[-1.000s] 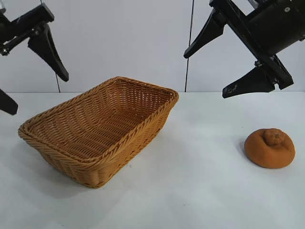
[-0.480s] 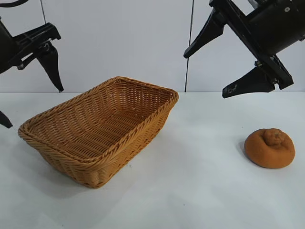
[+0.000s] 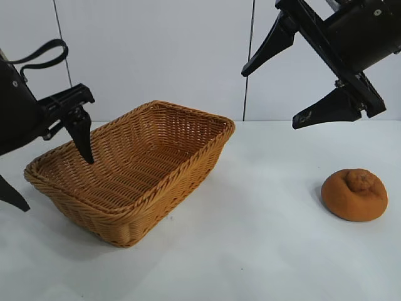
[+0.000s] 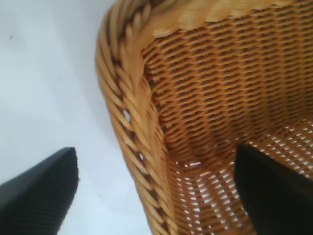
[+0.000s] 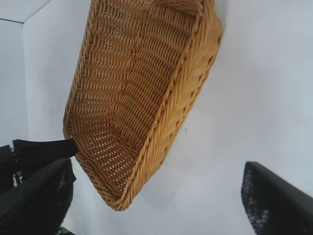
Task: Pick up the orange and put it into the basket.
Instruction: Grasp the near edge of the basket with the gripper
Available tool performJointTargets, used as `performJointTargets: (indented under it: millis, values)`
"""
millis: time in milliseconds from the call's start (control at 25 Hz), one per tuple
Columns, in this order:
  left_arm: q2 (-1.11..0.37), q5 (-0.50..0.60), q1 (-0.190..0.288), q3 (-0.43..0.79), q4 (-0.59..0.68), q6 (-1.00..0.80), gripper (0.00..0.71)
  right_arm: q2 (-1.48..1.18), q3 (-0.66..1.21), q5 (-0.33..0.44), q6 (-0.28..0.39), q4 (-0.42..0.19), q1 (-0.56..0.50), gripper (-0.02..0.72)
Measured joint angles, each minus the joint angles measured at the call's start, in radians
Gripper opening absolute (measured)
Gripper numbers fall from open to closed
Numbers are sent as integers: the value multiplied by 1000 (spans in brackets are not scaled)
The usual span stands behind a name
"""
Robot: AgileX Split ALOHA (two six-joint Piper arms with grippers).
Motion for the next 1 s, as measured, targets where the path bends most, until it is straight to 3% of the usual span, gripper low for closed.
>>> performJointTargets:
  millis: [240,560,640,800,840,1000]
  values:
    - [118,-59,35,0,-59,-7,616,0,0,0,0,0,0,640]
    - [126,-103,51,1,-134,55,590,0,0,0,0,0,0,640]
    - [126,-103,51,1,-135,57,498,0,0,0,0,0,0,640]
    - [126,-79,51,1,-136,75,160,0,0,1,0,0,0,640]
    - [126,-76,51,1,-144,69,105,0,0,2,0,0,0,640]
    - [126,-13,54,-31,-171,92,87,0,0,2,0,-1,0,640]
